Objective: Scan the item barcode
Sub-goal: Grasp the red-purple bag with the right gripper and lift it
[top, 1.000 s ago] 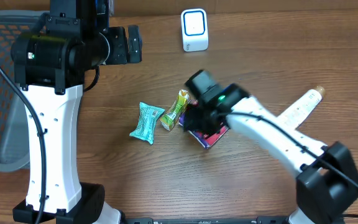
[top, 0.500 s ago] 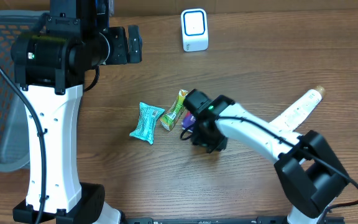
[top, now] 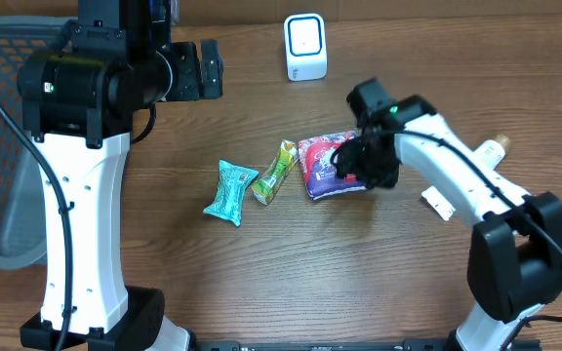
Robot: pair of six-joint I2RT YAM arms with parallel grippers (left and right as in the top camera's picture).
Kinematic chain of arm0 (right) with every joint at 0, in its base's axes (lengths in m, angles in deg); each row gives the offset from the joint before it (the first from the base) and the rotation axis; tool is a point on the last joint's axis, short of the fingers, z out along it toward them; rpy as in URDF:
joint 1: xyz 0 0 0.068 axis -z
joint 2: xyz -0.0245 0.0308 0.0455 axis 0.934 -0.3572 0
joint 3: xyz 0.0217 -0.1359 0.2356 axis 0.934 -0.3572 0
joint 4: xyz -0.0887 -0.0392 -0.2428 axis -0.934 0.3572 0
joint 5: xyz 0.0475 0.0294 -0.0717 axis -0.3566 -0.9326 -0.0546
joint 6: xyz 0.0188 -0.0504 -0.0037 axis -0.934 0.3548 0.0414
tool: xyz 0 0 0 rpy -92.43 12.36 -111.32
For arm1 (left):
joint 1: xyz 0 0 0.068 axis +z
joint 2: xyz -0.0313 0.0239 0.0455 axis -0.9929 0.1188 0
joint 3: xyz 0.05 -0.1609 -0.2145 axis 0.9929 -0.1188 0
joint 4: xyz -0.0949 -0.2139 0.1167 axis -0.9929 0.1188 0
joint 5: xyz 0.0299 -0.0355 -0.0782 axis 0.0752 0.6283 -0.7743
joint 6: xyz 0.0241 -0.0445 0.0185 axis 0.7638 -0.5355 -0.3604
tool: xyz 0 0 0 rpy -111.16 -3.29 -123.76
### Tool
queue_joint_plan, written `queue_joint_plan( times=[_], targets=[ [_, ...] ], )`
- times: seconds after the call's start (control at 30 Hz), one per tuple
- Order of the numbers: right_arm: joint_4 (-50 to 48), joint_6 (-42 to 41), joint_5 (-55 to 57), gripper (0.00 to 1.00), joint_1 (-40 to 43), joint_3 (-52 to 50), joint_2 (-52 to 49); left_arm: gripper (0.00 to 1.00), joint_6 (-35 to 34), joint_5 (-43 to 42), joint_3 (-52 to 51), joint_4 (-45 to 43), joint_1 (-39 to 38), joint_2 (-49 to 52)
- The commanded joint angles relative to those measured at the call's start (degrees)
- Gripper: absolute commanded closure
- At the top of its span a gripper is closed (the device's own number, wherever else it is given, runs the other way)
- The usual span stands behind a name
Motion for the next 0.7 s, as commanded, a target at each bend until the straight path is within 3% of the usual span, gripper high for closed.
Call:
queue_joint_plan(
  times=[0.0,0.13,0.3,0.4,0.53,0.67],
  targets=[
    [0.72,14.71,-1.97,0.26,1.31,4.83,1.90,0.00,-0.35,-0.22,-0.28,-0.07,-0.02,0.37],
    [-2.34,19.47,5.88,0.17,2.10,5.03,1.29,0.01,-0.35,-0.22,-0.28,-0.07,-0.02,0.37],
    [-6.62,25.81,5.40,0.15,2.67,4.92,-2.08,0.00,-0.35,-0.22,-0.28,-0.07,-0.02,0.37],
    [-6.82,29.64,-1.11,0.16,4.52,4.92,-6.32,0.01,-0.35,-0.22,-0.28,-0.07,-0.02,0.35],
    [-7.98,29.64,-14.01,0.17,8.33,4.92,-8.96,0.01,-0.35,-0.22,-0.28,-0.07,-0.02,0.37],
    [-9.18,29.64,-19.43,0.20,11.23,4.92,-9.77,0.00,-0.35,-0.22,-0.28,-0.07,-0.02,0.37]
  ],
)
